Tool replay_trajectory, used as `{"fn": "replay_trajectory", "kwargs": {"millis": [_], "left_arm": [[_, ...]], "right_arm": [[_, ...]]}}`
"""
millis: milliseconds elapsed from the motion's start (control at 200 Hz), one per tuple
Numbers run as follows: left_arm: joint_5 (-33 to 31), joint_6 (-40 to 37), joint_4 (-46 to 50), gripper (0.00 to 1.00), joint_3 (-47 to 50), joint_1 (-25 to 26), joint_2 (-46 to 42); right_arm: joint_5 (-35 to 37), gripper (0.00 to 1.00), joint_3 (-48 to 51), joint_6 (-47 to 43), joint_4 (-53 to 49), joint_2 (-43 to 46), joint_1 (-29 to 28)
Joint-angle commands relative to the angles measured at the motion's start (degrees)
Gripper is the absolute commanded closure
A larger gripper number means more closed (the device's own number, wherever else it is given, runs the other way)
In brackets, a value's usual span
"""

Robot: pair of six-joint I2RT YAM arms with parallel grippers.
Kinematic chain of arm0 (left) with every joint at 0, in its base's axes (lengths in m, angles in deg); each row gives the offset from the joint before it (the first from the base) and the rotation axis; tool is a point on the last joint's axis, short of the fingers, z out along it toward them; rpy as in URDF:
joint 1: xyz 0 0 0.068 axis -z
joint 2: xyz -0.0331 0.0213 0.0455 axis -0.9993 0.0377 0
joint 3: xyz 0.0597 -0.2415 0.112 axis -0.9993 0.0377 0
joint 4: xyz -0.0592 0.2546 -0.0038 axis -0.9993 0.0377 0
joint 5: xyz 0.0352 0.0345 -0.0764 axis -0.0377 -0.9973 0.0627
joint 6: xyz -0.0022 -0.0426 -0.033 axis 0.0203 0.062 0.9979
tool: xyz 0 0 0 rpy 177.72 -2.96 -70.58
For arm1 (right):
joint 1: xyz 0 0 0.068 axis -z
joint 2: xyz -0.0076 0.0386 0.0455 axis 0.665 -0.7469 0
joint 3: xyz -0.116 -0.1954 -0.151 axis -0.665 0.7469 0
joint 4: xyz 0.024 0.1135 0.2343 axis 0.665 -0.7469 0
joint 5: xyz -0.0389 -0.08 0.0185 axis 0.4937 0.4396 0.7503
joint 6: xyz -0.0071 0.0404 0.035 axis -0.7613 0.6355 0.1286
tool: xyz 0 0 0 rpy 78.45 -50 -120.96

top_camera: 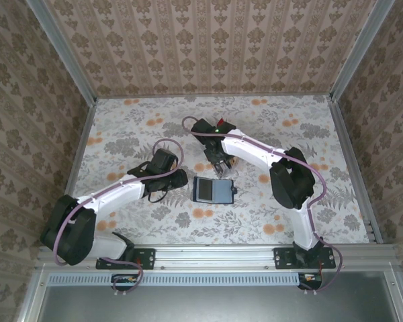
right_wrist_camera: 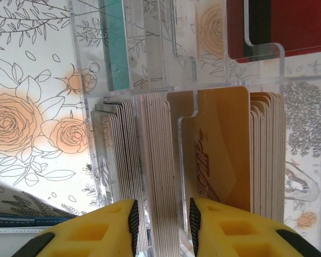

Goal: Put the credit cards into the card holder
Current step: Pick up the credit card from the storage box.

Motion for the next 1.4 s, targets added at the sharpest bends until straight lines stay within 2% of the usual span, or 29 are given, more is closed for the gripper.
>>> {"fn": "replay_trajectory", "kwargs": {"millis": [0,240,345,640,940,1190,1395], "left_arm": [[0.8,-0.3,0.2,0.55,0.0,-0.5,-0.6],[0.8,-0.4,0.7,0.55,0.1,-0.6,-0.6],[0.8,-0.3,0.6,0.55,0.0,-0.6,-0.5],[1.2,-0.6,0.8,0.55,-0.3,-0.6,-0.4],[1.1,-0.4,0.8,0.55,0.0,-0.6,-0.7],[1.2,-0.5,0.9,0.55,0.1,-0.6,-0.5],[1.3,-0.4,0.6,0.55,0.5,-0.6,-0.5]], "right_arm": [[6.0,0.67,-1.7,-2.7,-2.9,-1.0,-0.4],[9.6,0.72,0.5,-4.9,-1.4,0.6,-0.7],[8.6,0.75,0.2,-5.4,-2.2,0.2,-0.6],[5.2,0.70,-0.4,-5.0,-3.2,-2.3,-0.6],[11.2,0.68,1.9,-6.3,-0.6,-2.1,-0.7],[15.2,0.82,4.1,-8.5,1.7,0.0,-0.7],[16.4,0.83,5.8,-9.0,2.7,1.8,-0.6]]}}
